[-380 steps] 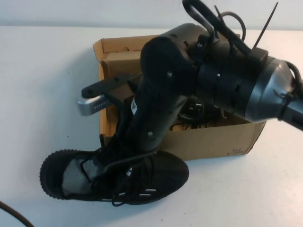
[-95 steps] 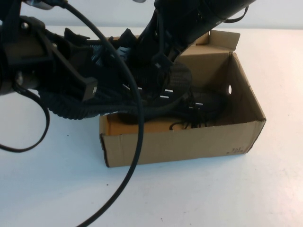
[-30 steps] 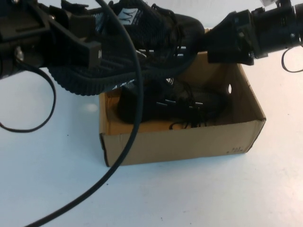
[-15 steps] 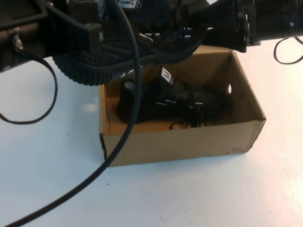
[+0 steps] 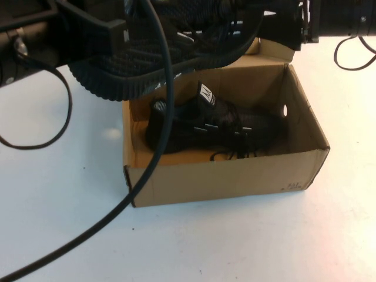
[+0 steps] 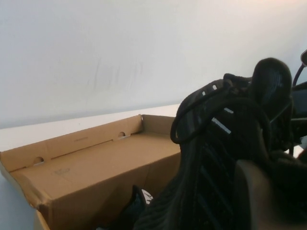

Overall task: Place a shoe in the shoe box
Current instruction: Place the shoe in the shoe box

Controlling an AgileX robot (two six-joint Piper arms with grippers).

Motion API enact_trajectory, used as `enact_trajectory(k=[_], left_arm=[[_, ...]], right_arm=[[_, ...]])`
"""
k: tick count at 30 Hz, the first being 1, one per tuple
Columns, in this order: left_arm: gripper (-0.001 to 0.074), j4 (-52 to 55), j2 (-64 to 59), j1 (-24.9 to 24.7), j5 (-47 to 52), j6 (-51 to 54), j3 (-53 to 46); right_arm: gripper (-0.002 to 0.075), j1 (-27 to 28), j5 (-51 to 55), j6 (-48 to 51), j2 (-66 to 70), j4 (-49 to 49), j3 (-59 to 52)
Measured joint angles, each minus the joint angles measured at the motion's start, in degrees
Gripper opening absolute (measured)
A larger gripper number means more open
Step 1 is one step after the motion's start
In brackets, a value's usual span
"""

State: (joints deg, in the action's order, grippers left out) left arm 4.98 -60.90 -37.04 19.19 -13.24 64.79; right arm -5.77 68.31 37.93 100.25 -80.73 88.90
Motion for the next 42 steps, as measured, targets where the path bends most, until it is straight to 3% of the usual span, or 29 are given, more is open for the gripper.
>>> enact_trajectory(k=[4, 13, 15, 39, 42], left_arm=[[0.0020, -0.47, 0.00, 0.00, -0.94, 0.00, 0.00], [0.0020, -0.74, 0.10, 0.00, -0.74, 0.00, 0.00], [0.0019, -0.74, 0.10, 0.00, -0.28, 0.00, 0.00], [0.0018, -1.45, 0.10, 0.00, 4.78, 2.78, 0.00], [0.0018, -1.45, 0.10, 0.00, 4.67, 2.78, 0.00]], right_arm=[[0.0567, 0.00, -0.76, 1.21, 0.00, -2.08, -0.09], [0.0185, 0.19, -2.86, 7.70, 0.42, -6.75, -0.09], [0.0135, 0.19, -3.09, 9.07, 0.42, -7.47, -0.09], [0.0135, 0.19, -2.33, 10.90, 0.42, -6.09, -0.09], [0.0176, 0.19, -2.33, 9.45, 0.42, -5.95, -0.09]])
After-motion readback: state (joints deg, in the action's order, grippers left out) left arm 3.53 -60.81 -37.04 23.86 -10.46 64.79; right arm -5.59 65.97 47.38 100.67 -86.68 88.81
